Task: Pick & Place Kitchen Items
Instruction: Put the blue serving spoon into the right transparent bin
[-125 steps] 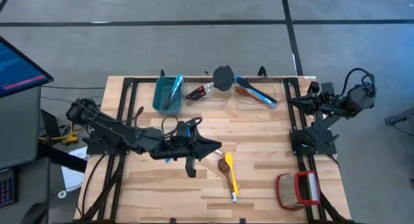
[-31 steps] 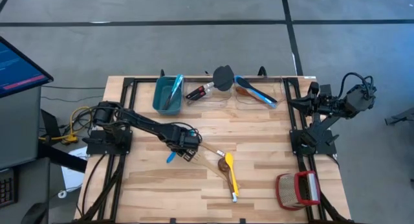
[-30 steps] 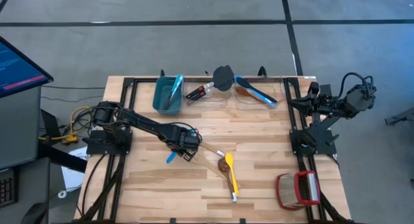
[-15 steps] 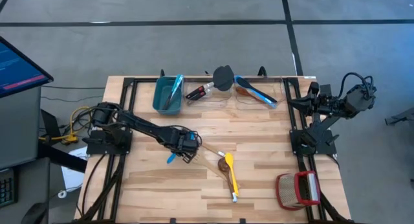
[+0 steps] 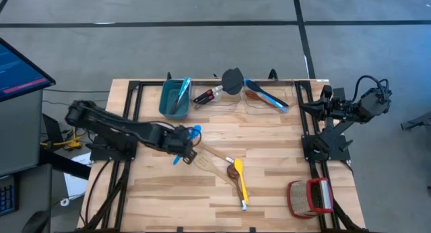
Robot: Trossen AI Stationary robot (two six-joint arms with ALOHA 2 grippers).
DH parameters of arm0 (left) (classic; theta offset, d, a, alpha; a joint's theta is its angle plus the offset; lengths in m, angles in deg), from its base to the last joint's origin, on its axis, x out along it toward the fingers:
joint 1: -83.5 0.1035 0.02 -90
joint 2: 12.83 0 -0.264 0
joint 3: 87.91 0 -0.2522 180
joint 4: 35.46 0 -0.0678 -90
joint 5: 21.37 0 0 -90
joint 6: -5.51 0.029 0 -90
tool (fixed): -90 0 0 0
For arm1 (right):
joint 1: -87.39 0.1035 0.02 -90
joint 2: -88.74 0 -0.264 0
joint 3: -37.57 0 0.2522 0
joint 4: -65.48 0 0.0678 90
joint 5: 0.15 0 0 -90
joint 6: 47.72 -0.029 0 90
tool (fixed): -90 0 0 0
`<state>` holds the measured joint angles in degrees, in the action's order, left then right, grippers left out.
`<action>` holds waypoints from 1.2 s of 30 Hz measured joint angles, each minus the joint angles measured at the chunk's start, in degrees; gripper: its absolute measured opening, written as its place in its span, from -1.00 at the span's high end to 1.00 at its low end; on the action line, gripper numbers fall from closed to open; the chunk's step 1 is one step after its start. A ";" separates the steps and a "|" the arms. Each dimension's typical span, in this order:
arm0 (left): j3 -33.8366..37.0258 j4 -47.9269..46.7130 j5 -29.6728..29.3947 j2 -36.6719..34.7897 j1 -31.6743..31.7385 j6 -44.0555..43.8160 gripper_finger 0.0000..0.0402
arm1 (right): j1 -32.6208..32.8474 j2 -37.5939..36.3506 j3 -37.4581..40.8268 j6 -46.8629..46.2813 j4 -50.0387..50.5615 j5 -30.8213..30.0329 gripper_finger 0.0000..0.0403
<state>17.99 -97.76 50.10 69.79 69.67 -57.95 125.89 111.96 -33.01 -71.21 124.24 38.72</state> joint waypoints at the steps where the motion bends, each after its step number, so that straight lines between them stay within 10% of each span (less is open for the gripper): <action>1: -0.04 0.70 -1.81 -1.91 -0.10 0.02 0.96 | 0.00 0.00 0.00 0.02 -0.01 0.00 1.00; 15: -0.19 28.72 -21.56 -17.51 -0.42 24.42 0.96 | 0.00 0.00 0.00 0.00 -0.01 0.00 1.00; 23: -0.24 50.56 -21.41 -16.62 0.39 44.89 0.96 | 0.00 0.00 0.00 -0.02 -0.01 0.00 1.00; 36: -0.26 67.56 -5.08 -6.39 8.15 47.93 0.96 | 0.00 4.97 -0.02 0.76 -1.45 -0.02 0.96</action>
<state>17.73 -30.20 45.02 63.40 77.82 -10.02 125.89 116.93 -33.03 -70.45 122.79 38.70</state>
